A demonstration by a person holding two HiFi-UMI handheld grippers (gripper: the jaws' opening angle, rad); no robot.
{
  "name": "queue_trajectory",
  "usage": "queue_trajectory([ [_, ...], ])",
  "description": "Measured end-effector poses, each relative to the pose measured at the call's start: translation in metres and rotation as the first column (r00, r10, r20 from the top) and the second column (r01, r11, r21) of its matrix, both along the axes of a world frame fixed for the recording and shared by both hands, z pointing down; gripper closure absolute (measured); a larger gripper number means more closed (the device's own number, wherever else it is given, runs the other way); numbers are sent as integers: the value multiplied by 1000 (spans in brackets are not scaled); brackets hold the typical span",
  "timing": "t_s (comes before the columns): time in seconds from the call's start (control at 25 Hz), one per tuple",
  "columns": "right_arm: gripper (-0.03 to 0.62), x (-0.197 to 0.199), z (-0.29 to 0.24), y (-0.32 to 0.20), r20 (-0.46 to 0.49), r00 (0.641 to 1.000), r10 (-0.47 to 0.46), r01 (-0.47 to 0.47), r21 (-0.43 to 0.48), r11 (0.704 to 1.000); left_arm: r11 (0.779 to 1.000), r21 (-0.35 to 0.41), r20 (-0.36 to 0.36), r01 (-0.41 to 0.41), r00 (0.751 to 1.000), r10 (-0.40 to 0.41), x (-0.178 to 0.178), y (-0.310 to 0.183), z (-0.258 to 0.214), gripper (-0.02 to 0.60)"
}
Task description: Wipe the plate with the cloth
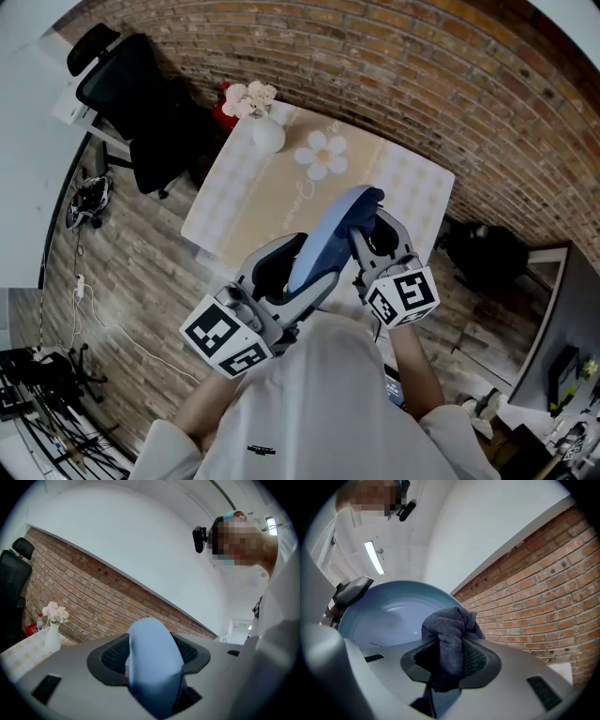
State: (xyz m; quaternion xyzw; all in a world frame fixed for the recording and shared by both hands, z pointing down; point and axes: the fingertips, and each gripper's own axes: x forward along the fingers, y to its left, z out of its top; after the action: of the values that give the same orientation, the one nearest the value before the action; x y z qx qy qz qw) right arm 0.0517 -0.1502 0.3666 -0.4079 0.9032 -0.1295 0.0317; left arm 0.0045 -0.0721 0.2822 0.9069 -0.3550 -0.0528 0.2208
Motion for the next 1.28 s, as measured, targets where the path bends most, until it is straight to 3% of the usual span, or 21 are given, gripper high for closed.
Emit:
queue_trajectory([
  [0.44, 468, -1, 42, 5, -46, 999, 3, -8, -103, 995, 999, 20, -47, 33, 998, -32, -6, -7, -12, 305],
  [1.28, 468, -35, 75, 57, -72, 990, -125, 107, -214, 971, 996, 0, -98, 91, 991, -91, -16, -39, -9, 305],
])
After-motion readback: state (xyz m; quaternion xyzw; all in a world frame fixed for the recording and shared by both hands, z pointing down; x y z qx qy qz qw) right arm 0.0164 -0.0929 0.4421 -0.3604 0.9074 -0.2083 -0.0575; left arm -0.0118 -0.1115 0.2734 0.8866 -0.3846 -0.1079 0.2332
